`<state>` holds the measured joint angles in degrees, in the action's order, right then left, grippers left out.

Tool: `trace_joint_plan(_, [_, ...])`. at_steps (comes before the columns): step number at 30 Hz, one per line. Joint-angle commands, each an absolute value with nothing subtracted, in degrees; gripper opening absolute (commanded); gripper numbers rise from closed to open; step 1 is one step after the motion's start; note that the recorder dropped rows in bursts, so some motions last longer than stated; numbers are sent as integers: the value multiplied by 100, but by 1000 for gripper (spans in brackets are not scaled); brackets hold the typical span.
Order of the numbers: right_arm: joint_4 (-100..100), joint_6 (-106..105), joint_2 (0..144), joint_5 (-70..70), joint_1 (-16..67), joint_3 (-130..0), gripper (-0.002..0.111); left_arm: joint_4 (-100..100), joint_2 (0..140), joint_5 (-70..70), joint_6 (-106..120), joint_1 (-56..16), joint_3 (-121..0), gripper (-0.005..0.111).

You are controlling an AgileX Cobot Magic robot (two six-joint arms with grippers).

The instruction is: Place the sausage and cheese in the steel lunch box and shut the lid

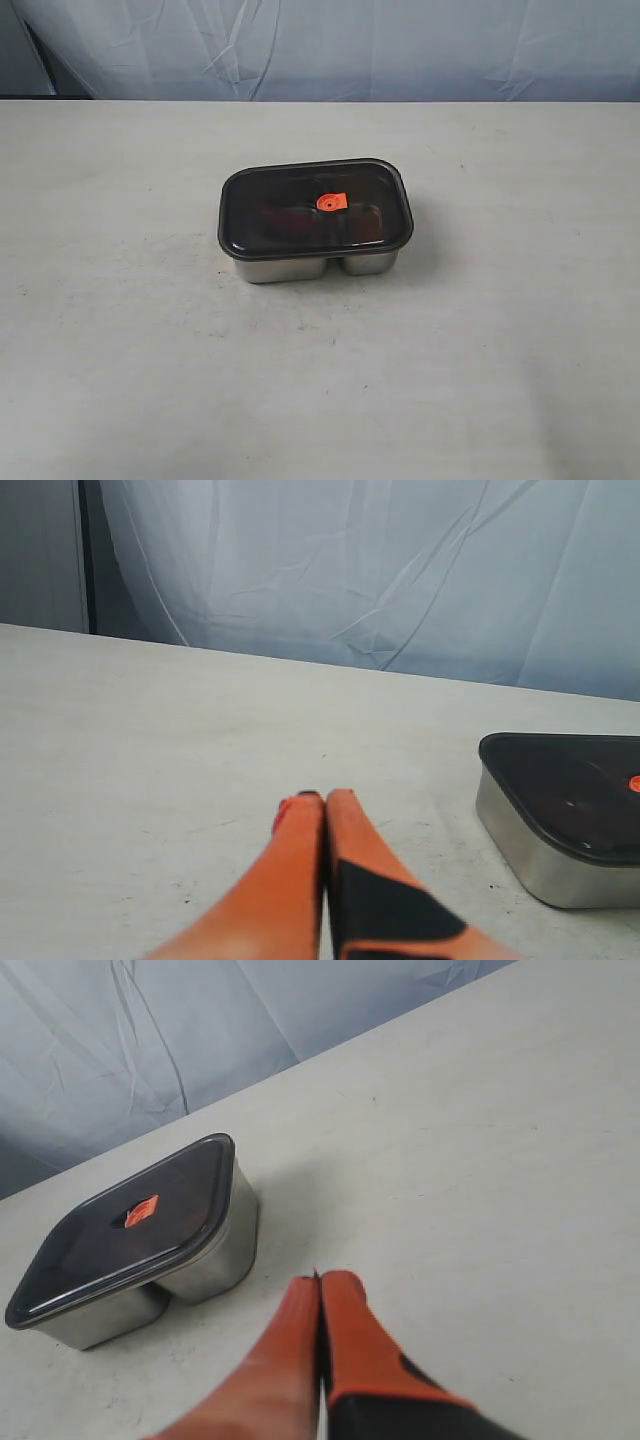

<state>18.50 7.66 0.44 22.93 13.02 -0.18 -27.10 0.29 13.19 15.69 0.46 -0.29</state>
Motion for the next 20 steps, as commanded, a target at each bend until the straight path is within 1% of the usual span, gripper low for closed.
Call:
trace_joint_plan(1, [1838, 754, 0, 2242, 1265, 0, -1, -2704, 0, 1329, 1561, 62, 0, 0])
trace_joint_plan(15, [1788, 754, 0, 2243, 1265, 0, -1, -2690, 0, 1329, 1561, 62, 0, 0])
trace_joint_plan(20, [766, 754, 0, 2149, 1265, 0, -1, -2690, 0, 1329, 1561, 62, 0, 0])
